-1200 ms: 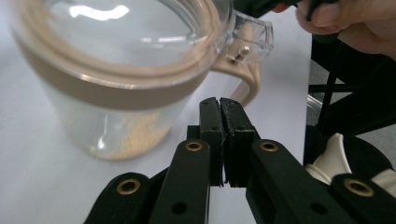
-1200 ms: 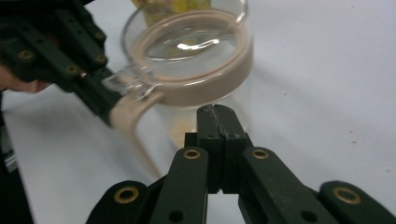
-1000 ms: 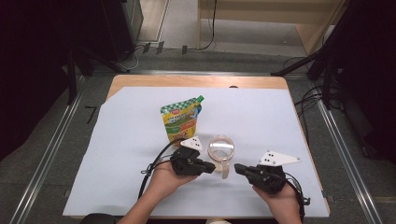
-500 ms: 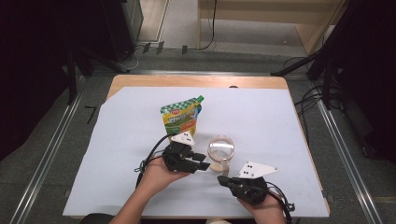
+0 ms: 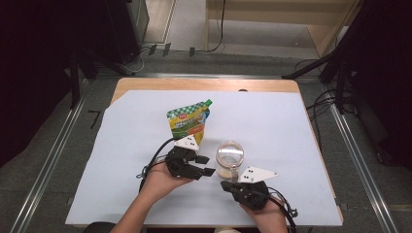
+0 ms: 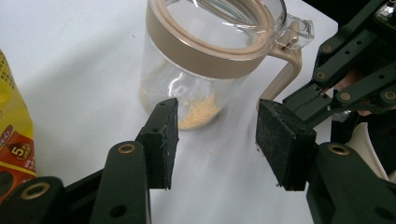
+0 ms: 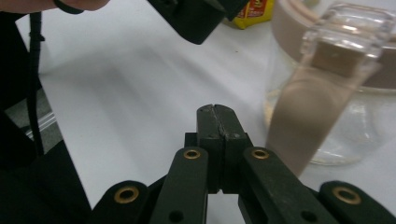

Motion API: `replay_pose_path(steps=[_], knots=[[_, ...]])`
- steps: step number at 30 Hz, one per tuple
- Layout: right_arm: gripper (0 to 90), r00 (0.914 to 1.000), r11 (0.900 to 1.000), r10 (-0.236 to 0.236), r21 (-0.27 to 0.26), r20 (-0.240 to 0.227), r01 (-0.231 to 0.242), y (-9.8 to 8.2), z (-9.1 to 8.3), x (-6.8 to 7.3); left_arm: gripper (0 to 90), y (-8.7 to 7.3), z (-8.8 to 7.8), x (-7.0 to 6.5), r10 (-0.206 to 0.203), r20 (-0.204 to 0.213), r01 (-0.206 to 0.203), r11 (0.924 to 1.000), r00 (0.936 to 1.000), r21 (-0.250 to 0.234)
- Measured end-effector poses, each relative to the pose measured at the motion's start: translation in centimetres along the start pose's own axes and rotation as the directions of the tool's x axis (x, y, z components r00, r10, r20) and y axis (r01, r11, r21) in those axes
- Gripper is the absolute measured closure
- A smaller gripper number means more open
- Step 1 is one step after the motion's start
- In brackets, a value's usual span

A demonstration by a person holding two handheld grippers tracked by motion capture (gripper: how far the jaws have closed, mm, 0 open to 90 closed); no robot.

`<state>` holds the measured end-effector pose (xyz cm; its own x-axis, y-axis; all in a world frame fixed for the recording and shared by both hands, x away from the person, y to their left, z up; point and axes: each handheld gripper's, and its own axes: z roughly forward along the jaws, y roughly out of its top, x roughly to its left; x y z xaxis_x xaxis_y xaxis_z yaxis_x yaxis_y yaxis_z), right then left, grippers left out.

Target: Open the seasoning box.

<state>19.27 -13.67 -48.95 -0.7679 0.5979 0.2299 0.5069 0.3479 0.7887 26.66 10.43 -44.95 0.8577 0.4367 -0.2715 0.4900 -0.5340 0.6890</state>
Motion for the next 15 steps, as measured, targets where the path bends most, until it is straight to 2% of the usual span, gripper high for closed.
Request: replay_pose_path(steps=[4,15], knots=[[90.0,0.9998,1.000,0.021,-0.007,-0.003,-0.021,-0.08,-0.03,-0.48,49.3,-0.03,-0.12,0.08,-0.003,-0.003,0.003,0.9999,1.0000,-0.010],[90.0,0.9996,1.000,0.027,0.005,0.010,-0.027,-0.38,-0.28,-1.00,49.0,-0.10,-0.12,0.12,0.003,-0.005,-0.003,1.0000,1.0000,-0.008]])
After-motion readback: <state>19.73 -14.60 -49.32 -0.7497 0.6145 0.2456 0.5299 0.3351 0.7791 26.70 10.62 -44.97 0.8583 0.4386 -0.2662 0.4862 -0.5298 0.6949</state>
